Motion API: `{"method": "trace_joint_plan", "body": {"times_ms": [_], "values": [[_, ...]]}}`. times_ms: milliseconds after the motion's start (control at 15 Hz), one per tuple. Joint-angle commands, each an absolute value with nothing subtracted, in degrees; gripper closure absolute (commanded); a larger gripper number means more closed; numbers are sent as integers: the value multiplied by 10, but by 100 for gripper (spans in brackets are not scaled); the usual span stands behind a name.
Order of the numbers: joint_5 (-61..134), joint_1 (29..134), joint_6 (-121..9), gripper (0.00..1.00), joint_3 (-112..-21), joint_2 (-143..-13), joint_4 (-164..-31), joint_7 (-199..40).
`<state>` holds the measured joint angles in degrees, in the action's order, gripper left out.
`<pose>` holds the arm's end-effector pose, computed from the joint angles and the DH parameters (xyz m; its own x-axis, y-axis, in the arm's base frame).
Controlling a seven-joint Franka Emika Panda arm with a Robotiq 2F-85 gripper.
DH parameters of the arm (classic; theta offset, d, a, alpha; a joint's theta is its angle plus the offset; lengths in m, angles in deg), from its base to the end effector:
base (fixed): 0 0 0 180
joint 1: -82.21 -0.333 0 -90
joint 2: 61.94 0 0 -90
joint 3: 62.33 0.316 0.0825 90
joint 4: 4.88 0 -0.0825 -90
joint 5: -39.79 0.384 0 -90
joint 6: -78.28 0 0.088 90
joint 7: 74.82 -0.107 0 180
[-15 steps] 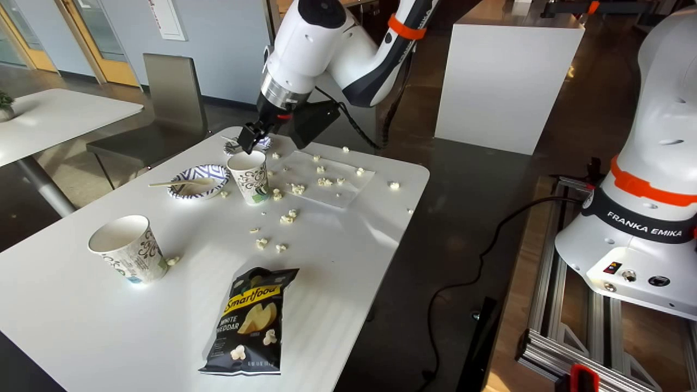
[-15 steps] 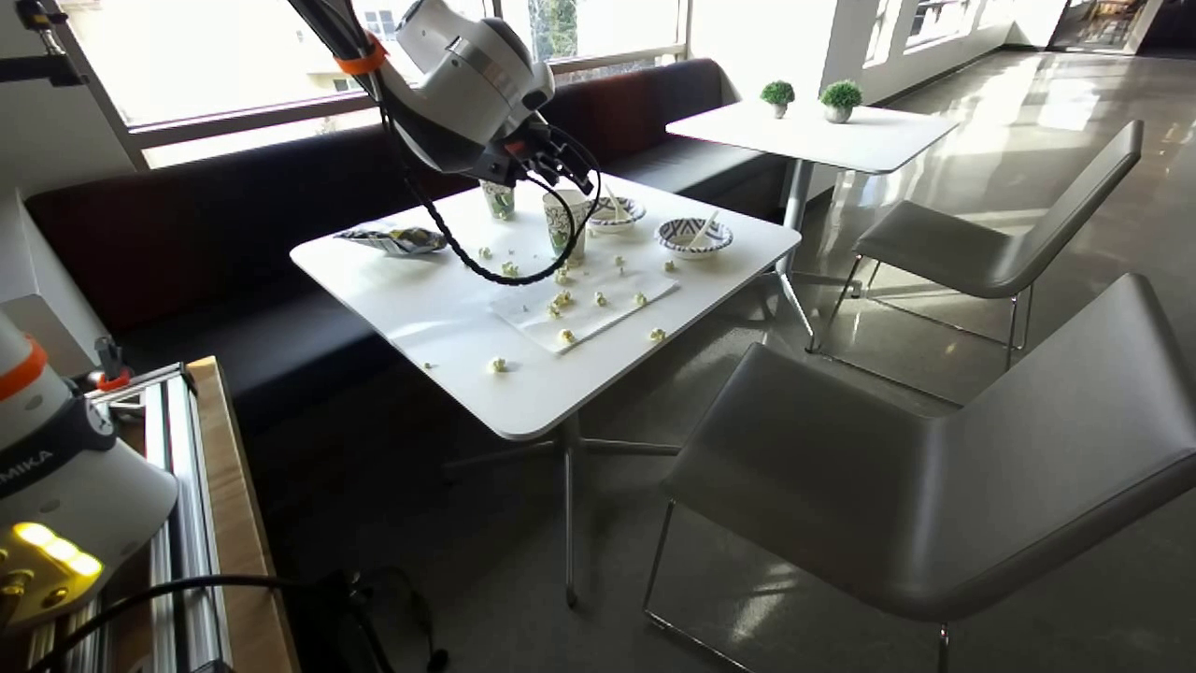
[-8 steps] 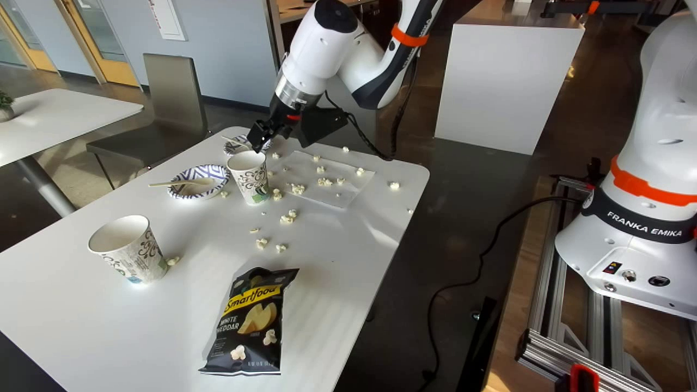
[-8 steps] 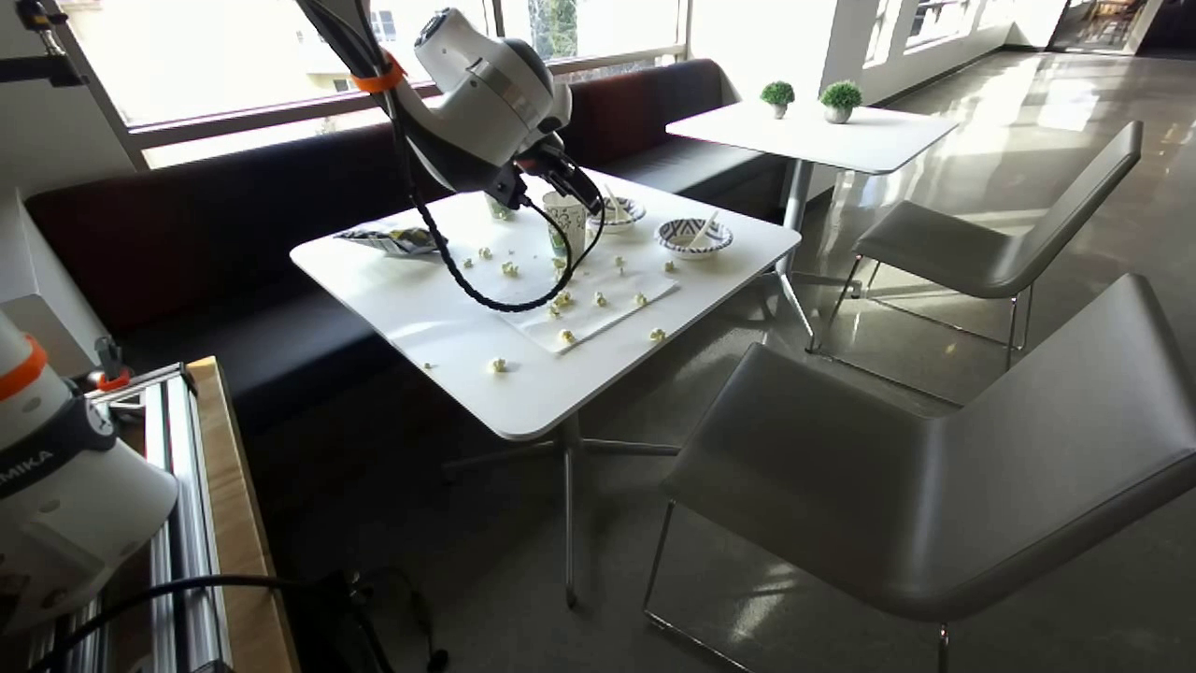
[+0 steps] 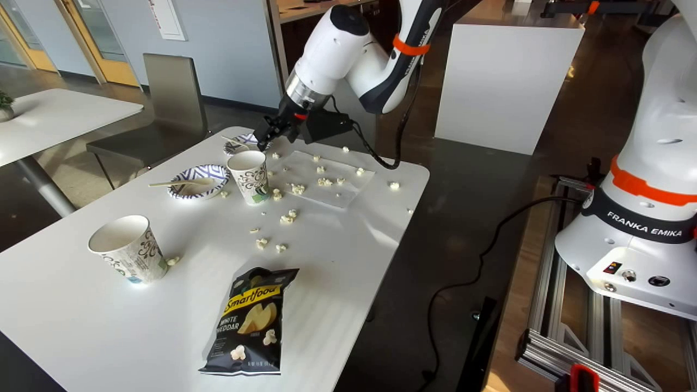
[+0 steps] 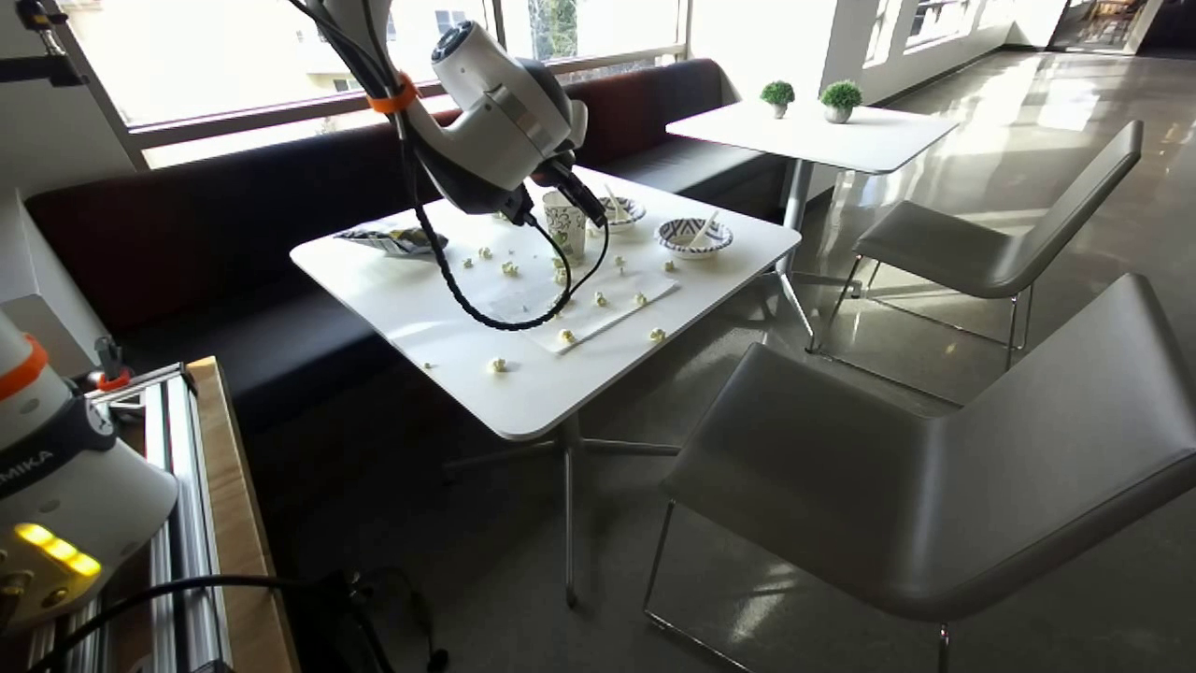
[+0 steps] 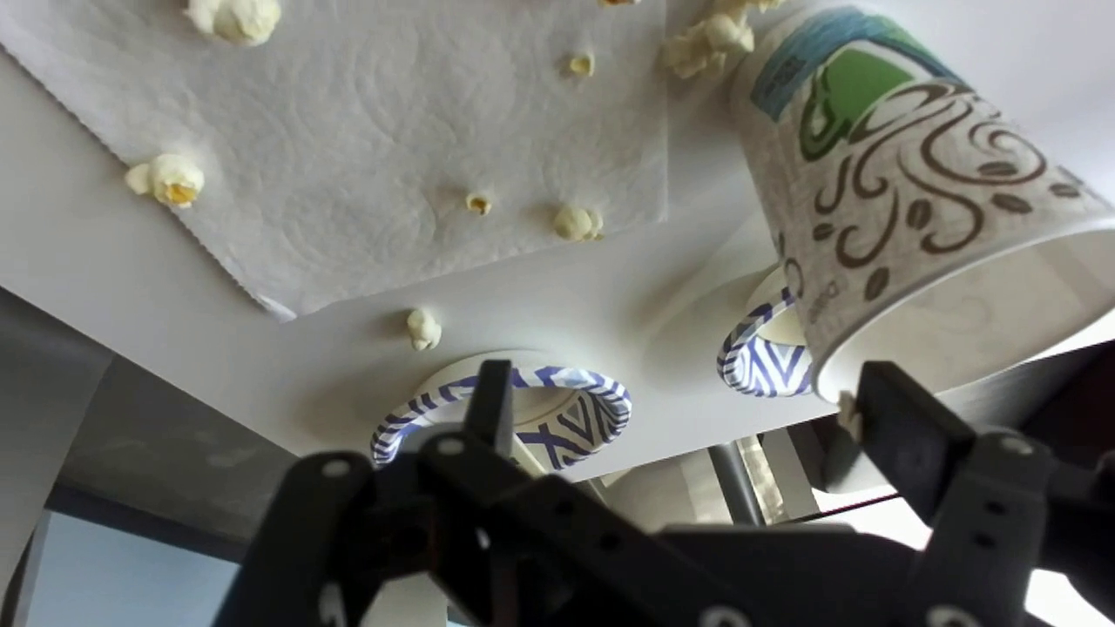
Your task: Put some pieces of popcorn into the paper cup on the right
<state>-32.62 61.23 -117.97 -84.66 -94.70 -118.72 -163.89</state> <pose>0.5923 0.1103 0.2328 0.7833 -0.1401 0.6057 -0.0288 -0.9814 -0.1897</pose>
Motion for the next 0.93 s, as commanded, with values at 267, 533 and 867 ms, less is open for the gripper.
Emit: {"method": "trace_joint_plan", "body": {"times_ms": [267, 533, 867], "values": [[-266, 643, -1260, 0, -847, -967, -1217, -1667], [-109, 794, -1231, 0, -669, -935, -1280, -1490], [-23, 814, -1230, 0, -635, -908, -1316, -1426]]}}
